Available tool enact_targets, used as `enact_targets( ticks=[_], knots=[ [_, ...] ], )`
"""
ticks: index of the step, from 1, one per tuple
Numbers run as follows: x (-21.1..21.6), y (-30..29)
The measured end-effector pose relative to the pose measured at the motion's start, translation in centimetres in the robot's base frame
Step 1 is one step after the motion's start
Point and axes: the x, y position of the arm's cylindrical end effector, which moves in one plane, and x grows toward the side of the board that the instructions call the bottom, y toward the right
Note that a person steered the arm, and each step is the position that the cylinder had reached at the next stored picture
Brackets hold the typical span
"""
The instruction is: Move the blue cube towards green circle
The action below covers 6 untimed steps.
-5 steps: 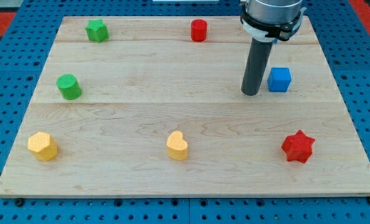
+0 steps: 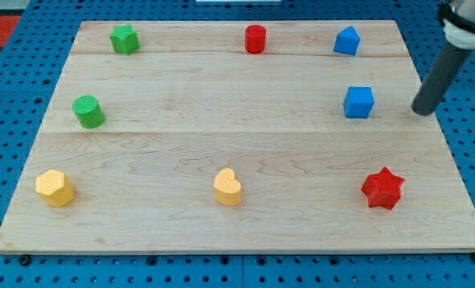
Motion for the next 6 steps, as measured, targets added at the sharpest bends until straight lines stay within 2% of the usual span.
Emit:
enact_targets(
  ticks=[1, 2, 3, 4, 6],
  knots=[
    [-1.2, -2.8],
    [2.2, -6.9],
    [1.7, -10.2],
    [-2.2, -9.7],
    [-0.4, -18.8]
  ],
)
